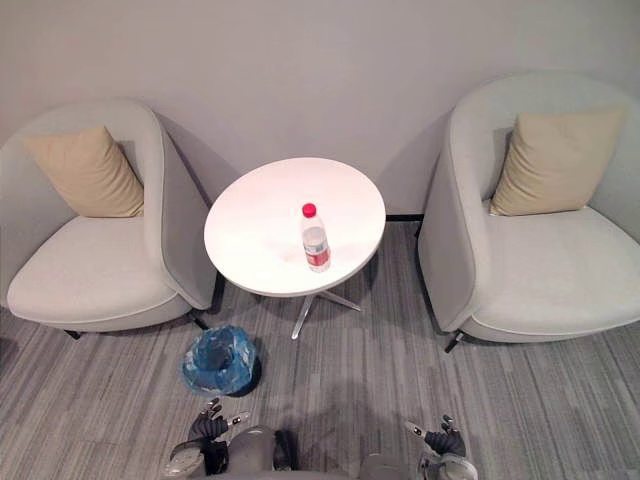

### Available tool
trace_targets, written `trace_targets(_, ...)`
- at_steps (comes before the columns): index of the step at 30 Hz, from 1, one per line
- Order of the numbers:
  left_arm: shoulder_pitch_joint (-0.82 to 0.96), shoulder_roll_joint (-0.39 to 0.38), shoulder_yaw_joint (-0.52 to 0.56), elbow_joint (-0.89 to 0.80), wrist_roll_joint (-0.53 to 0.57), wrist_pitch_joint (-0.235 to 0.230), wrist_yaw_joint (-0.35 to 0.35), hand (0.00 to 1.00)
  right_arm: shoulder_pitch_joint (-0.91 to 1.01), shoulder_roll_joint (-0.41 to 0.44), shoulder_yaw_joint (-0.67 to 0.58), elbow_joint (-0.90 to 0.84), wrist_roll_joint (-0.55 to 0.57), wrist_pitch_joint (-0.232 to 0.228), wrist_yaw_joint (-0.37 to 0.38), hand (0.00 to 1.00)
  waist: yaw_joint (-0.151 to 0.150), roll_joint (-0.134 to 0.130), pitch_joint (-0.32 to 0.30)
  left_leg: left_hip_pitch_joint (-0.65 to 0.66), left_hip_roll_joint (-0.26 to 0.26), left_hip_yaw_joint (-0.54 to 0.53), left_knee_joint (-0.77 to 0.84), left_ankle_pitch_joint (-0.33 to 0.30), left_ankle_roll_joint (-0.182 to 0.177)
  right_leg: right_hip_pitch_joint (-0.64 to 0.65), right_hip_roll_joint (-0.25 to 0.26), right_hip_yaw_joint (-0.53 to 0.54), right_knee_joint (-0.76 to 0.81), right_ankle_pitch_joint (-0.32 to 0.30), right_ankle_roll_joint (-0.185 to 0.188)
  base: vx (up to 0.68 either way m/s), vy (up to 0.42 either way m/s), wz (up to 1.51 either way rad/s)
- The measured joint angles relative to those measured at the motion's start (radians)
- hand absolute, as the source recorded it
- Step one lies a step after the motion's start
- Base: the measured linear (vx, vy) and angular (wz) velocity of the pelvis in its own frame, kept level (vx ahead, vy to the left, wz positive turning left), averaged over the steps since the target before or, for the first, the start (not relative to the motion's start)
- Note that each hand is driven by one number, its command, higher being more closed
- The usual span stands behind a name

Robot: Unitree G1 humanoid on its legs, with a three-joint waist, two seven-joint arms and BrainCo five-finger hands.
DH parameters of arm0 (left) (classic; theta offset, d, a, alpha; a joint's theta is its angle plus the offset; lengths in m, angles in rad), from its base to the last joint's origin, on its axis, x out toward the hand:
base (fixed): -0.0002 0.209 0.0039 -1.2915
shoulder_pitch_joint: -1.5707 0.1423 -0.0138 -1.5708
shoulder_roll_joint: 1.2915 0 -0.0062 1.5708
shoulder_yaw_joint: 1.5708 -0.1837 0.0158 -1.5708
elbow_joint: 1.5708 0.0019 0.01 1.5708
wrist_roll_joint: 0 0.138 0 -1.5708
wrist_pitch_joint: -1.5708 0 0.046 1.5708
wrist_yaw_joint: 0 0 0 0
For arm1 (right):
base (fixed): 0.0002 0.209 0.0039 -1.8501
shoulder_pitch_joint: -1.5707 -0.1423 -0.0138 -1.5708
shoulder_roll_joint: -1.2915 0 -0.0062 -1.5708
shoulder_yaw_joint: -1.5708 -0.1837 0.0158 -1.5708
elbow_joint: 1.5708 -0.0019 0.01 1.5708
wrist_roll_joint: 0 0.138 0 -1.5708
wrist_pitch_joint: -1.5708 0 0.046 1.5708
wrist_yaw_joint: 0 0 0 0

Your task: Gather rubbish on tea table into small bin, then transfer packed bag to large trash can.

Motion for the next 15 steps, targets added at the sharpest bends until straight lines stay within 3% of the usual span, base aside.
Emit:
trace_targets(2,-0.02,0.021,-0.001,0.005,0.004,-0.001,-0.003,0.0,-0.003,0.008,0.005,0.004,-0.002,0.0,0.001,0.0,0.007,-0.045,0.001,-0.001,-0.055,-0.002,0.007,-0.035,0.037,0.02,-0.043,0.017,-0.031,-0.015,0.022,0.25,0.131,0.32)
trace_targets(6,-0.021,0.023,-0.001,0.008,0.004,0.0,-0.003,0.0,-0.053,0.004,0.009,0.006,-0.013,-0.001,0.003,0.0,0.014,-0.055,0.004,0.021,-0.092,0.017,0.065,-0.149,0.047,0.014,-0.093,0.055,0.065,-0.04,0.043,0.21,0.102,-0.1)
trace_targets(8,-0.014,0.028,-0.024,0.014,0.003,0.0,-0.003,0.0,-0.066,0.003,0.026,0.008,-0.017,-0.001,0.005,0.0,0.013,-0.049,-0.004,0.064,-0.107,0.031,0.031,-0.159,0.051,-0.059,-0.109,0.084,0.234,-0.04,0.049,0.23,0.122,-0.27)
trace_targets(10,-0.009,0.048,-0.058,0.015,0.003,0.0,-0.003,0.0,-0.064,0.012,0.035,0.025,-0.036,0.001,0.007,0.0,0.009,-0.058,-0.011,0.13,-0.128,0.023,-0.01,-0.168,0.073,-0.171,-0.136,0.096,0.517,-0.021,0.11,0.27,0.097,0.05)
trace_targets(11,-0.008,0.051,-0.065,0.016,0.003,0.0,-0.002,0.0,-0.06,0.013,0.035,0.03,-0.038,0.002,0.007,0.0,0.005,-0.059,-0.012,0.14,-0.128,0.013,-0.007,-0.171,0.076,-0.183,-0.135,0.092,0.548,-0.036,0.102,0.33,0.026,0.32)
trace_targets(12,-0.008,0.053,-0.07,0.016,0.003,0.001,-0.002,0.0,-0.049,0.012,0.034,0.034,-0.044,0.004,0.007,0.0,-0.001,-0.057,-0.012,0.168,-0.125,-0.001,-0.013,-0.175,0.079,-0.209,-0.132,0.076,0.574,-0.074,0.071,0.33,-0.026,0.53)
trace_targets(13,-0.008,0.052,-0.074,0.016,0.002,0.0,-0.001,0.0,-0.046,0.01,0.035,0.034,-0.048,0.004,0.006,0.0,-0.018,-0.051,-0.014,0.19,-0.115,-0.025,-0.03,-0.173,0.077,-0.246,-0.118,0.036,0.553,-0.096,0.035,0.36,-0.079,0.62)
trace_targets(15,-0.011,0.052,-0.074,0.016,0.002,0.0,-0.001,0.0,-0.043,0.005,0.034,0.034,-0.047,0.004,0.006,0.0,-0.021,-0.035,-0.014,0.195,-0.082,-0.059,-0.022,-0.171,0.074,-0.303,-0.066,0.043,0.434,-0.099,0.019,0.22,-0.117,0.54)
